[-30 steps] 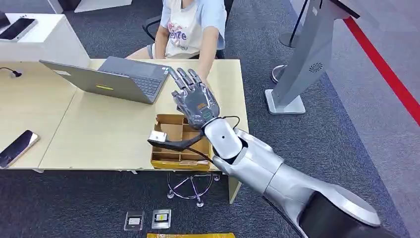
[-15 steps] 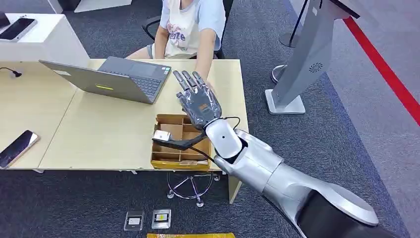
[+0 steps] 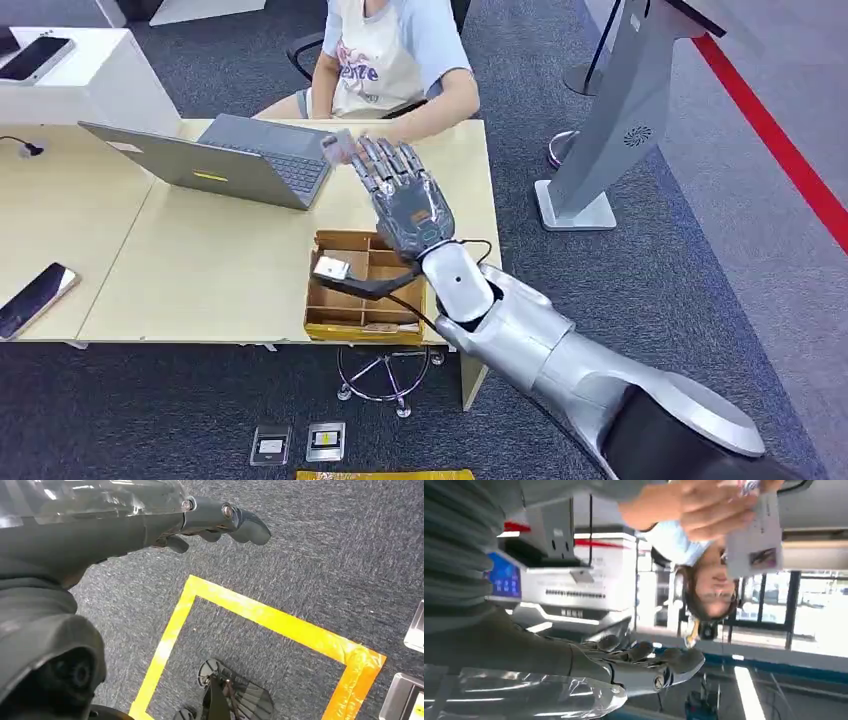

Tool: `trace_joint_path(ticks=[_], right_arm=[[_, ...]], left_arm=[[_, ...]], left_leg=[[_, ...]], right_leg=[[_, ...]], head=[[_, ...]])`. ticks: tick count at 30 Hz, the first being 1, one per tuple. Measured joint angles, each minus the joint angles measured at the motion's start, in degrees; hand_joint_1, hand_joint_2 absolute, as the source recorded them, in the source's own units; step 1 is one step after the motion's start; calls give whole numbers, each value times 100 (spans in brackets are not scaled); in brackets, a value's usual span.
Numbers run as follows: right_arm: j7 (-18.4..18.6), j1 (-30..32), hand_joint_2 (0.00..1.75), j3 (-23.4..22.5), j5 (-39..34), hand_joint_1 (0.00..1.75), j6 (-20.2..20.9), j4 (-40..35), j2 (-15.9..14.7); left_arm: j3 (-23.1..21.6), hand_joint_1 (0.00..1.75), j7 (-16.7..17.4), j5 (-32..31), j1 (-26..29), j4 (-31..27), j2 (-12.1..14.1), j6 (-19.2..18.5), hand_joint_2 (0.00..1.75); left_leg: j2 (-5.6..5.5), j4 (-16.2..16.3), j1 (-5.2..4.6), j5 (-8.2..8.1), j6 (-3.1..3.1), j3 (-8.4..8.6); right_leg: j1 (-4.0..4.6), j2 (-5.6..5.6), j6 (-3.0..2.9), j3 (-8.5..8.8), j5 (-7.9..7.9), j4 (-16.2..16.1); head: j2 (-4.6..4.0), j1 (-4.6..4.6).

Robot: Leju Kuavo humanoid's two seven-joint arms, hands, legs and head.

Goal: Pass the card to the sensor for recognition and then transmit it.

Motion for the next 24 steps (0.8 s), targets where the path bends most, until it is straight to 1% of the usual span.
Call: trace_joint_path(ticks=[8,11,16,20,24], right_arm=[[-52,172,175,-7,-166,0,87,-522,-90],[-33,334,175,-20,-166,0,105,-918,-193],[105,690,175,-105,-100,0,68,-1731,-494],[280,1107,175,-238,250,0,63,-2357,-768],[409,1501,175,-387,558,0,149,-2971,-1012]], left_arm=[[0,0,-2,35,0,0,-2,0,0],[0,0,-24,75,-1,0,-2,2,0],[2,0,-87,155,1,11,-7,9,0],[4,0,-107,212,7,18,-9,13,0],[4,0,-136,258,15,42,-13,13,0]], left_leg=[[2,0,0,0,0,2],[6,0,0,-1,0,3],[10,1,0,-1,0,6],[14,1,0,-2,0,5],[14,0,0,-3,0,4]], right_leg=[[0,2,0,-2,0,-1],[0,4,0,-3,0,-1],[0,4,0,-5,0,-2],[-1,4,0,-6,0,-2],[0,4,0,-7,0,-3]], head=[[2,0],[2,0],[2,-2],[0,-2],[2,-2]])
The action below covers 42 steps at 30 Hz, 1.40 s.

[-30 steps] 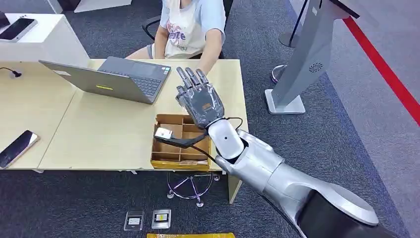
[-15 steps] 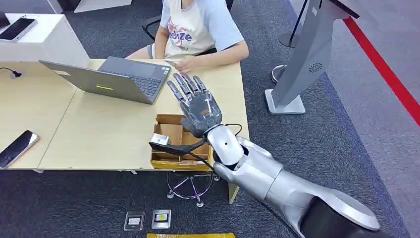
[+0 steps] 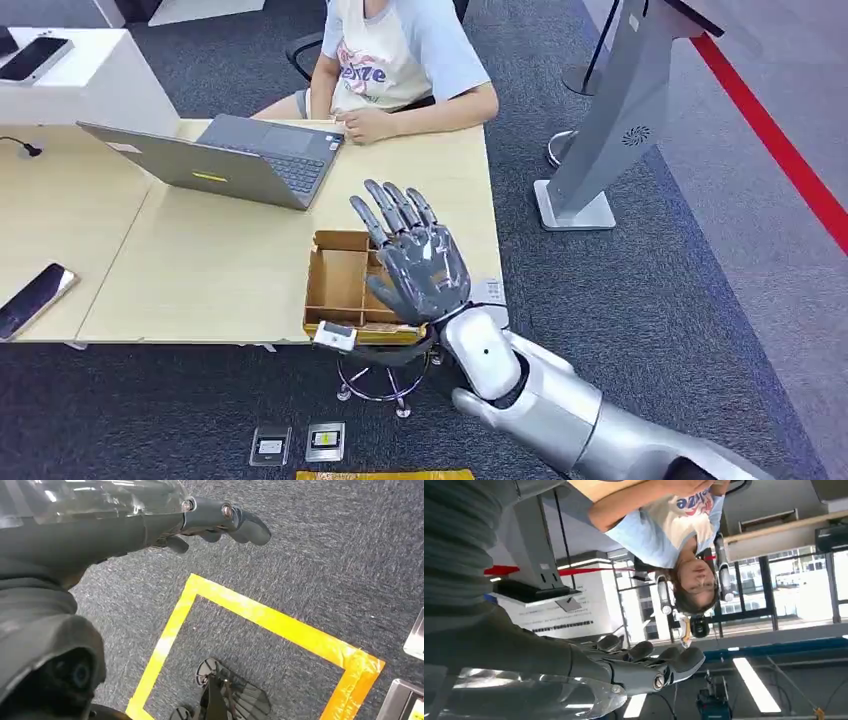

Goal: Pass the card to the sensor for recognition and then transmit it.

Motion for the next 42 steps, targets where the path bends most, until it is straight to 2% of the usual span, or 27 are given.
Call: trace_joint_path(ticks=[9,15,25,33,42], right_arm=[[-39,912,175,-328,80,0,280,-957,-389],[-284,1321,175,-393,-216,0,225,-1173,-454],[-737,1626,175,-404,-521,0,216,-1300,-474],[-1259,1590,175,-297,-946,0,212,-1134,-230],[-1550,1318,175,-30,-1132,0,48,-502,237]], left_arm=[[57,0,15,72,6,2,-22,59,0],[81,0,72,109,7,2,-44,87,0],[85,0,116,120,8,-2,-55,101,0],[83,0,146,109,6,-7,-55,103,0],[79,0,195,120,-1,-17,-55,103,0]], left_leg=[[1,-1,0,0,0,0],[1,-1,0,0,0,-1],[0,-2,0,0,0,-3],[-2,-3,0,0,0,-8],[-3,-3,0,1,0,-8]], right_leg=[[0,0,0,1,0,0],[0,0,0,2,0,0],[0,-1,0,5,0,0],[1,-1,0,6,0,1],[1,-1,0,6,0,2]], head=[[-2,2],[0,2],[0,2],[0,0],[0,0]])
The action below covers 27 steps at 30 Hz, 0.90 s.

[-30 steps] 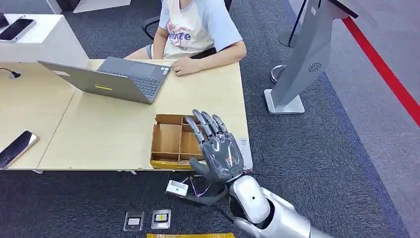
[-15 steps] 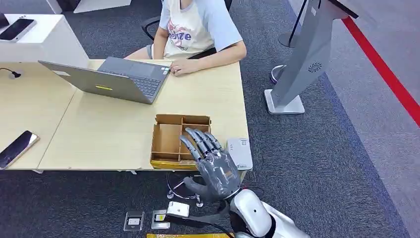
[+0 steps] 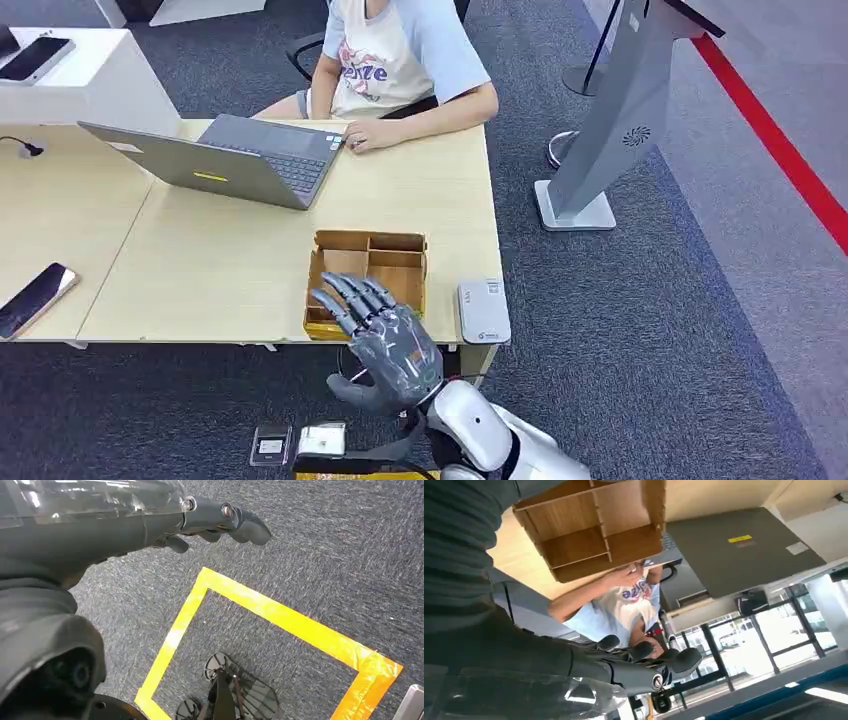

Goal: Pass the card to the sensor for recognition and then transmit it.

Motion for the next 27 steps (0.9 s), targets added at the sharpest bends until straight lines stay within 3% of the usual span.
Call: trace_joint_path(ticks=[10,15,21,27], right_arm=[[-48,-333,175,264,-22,0,-186,942,481],[10,-546,175,360,-271,0,-467,1628,710],[349,-821,175,439,-171,0,-520,2602,843],[464,-897,175,492,-149,0,-489,3203,872]], left_arm=[[-2,0,42,17,-3,-33,4,2,0],[-9,0,42,137,-7,-33,4,2,0],[-42,0,39,243,-18,-33,7,4,0],[-44,0,39,256,-21,-33,9,4,0]], left_leg=[[-1,0,0,0,0,-1],[-2,0,0,1,0,0],[-5,1,0,1,0,2],[-7,1,0,1,0,1]], right_leg=[[0,-1,0,0,0,0],[0,-2,0,0,0,0],[0,-4,0,1,0,0],[0,-3,0,-1,0,0]], head=[[0,0],[0,2],[-2,2],[-2,2]])
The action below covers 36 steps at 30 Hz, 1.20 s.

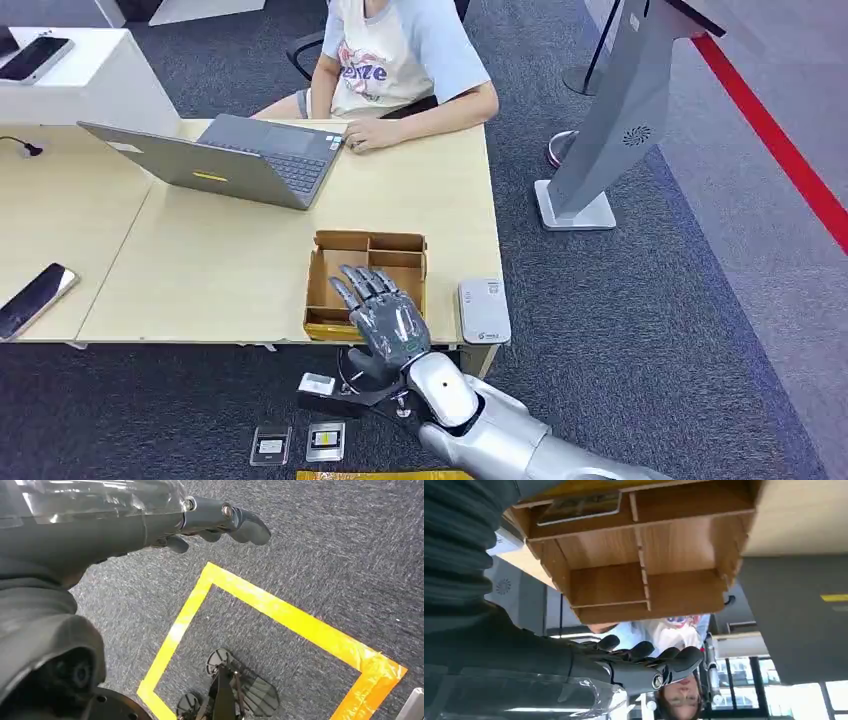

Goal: Pass the card to the sensor for recognition and then transmit it.

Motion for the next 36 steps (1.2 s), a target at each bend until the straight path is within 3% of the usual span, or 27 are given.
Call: trace_joint_path(ticks=[13,36], right_arm=[[269,-103,175,46,147,0,57,676,-42],[295,-142,175,24,136,0,-171,827,-210]], left_arm=[[-46,0,0,50,1,2,17,0,0],[-208,0,-7,48,-1,2,48,-11,0]], left_leg=[[1,0,0,0,0,2],[1,0,0,0,0,2]], right_leg=[[0,2,0,-1,0,0],[0,2,0,-1,0,0]], head=[[0,0],[2,0]])
